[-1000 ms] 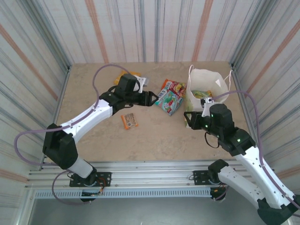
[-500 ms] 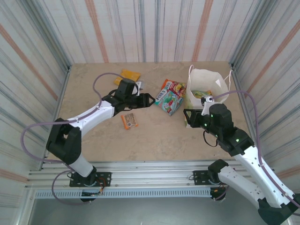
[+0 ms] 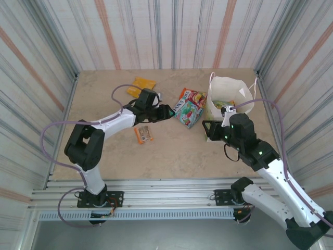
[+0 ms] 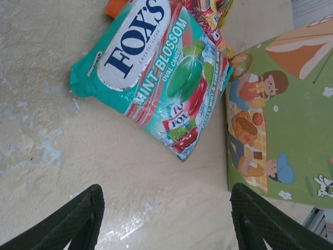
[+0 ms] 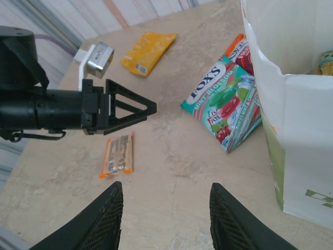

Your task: Place the snacks into the paper bag

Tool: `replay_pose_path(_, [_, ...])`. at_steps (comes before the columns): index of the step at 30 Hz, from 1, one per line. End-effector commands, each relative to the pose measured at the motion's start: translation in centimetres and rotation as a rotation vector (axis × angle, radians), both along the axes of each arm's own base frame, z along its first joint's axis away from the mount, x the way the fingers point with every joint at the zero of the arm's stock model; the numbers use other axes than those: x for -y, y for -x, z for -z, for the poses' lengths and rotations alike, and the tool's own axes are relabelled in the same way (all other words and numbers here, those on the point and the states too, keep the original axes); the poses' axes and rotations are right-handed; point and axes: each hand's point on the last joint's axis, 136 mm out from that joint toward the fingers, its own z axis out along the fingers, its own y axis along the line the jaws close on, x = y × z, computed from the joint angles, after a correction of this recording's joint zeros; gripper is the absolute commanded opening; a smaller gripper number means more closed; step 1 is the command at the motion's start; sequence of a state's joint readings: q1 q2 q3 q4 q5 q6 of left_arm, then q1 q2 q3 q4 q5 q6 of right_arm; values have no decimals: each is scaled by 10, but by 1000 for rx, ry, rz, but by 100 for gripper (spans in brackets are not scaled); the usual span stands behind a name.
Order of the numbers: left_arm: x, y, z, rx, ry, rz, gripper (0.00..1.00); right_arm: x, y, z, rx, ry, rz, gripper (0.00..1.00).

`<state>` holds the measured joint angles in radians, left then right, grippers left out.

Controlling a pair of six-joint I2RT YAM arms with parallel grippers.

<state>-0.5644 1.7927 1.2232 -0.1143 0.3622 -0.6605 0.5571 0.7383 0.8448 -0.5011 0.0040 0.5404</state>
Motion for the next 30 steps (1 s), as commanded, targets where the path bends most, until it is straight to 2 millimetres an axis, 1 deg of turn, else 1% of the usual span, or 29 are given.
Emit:
replay_pose_path(1, [7,-10,-6,-3,29,-2,68,1,0,-11,39,10,1,46])
replay_pose_path(12, [15,-21,13,-41,10,0,67,2,0,-17,60,27,-8,47])
replay_pose_path(19, [21,-29,23,-63,5,1,67,3,1,-14,56,47,-18,47])
replay_pose_path(30, [29,-38,36,-94,7,2,68,3,0,-16,68,65,-29,48])
